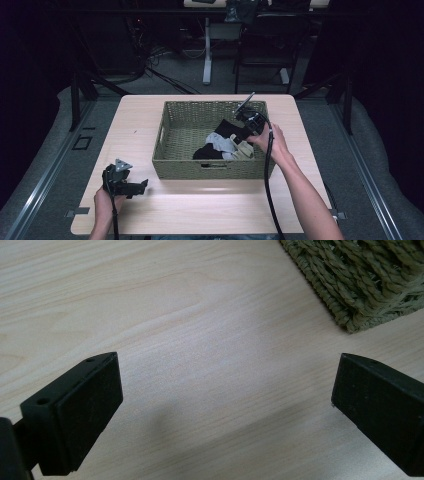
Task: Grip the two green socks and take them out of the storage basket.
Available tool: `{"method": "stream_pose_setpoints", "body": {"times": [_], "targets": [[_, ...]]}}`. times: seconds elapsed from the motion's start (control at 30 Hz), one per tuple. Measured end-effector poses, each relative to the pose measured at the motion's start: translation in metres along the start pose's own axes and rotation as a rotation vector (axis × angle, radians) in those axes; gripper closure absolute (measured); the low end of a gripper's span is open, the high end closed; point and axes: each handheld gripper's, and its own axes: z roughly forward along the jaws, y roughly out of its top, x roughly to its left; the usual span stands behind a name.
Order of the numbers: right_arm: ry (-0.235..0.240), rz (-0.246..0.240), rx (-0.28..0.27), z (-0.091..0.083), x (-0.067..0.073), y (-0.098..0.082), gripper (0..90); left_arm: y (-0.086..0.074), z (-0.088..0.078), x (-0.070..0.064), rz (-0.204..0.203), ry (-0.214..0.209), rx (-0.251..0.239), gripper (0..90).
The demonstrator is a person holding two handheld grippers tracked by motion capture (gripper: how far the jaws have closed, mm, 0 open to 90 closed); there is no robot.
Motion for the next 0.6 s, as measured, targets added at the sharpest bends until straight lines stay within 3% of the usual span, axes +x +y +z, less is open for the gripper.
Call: {"method": "stream_pose_setpoints", "body": {"times": [0.03,0.1,0.17,0.23,0.4,0.6], "targets": [[0.001,-0.016,0.038,0.001,0.000,0.002,38.9,0.000,0.000,0.000,0.000,0.000,0.000,0.1],[-0.010,-0.019,0.063,0.007,0.001,0.003,41.7,0.000,0.000,0.000,0.000,0.000,0.000,0.1],[-0.012,-0.002,0.058,0.015,0.002,0.003,43.4,0.000,0.000,0.000,0.000,0.000,0.000,0.1],[-0.016,-0.016,0.101,0.018,0.000,0.005,45.9,0.000,0.000,0.000,-0.001,0.000,0.002,0.1],[-0.015,0.012,0.121,0.029,-0.002,0.006,52.5,0.000,0.000,0.000,-0.003,0.001,0.001,0.1],[-0.001,0.030,0.147,0.031,-0.005,0.005,81.9,0.000,0.000,0.000,-0.002,0.002,0.001,0.1]]}}
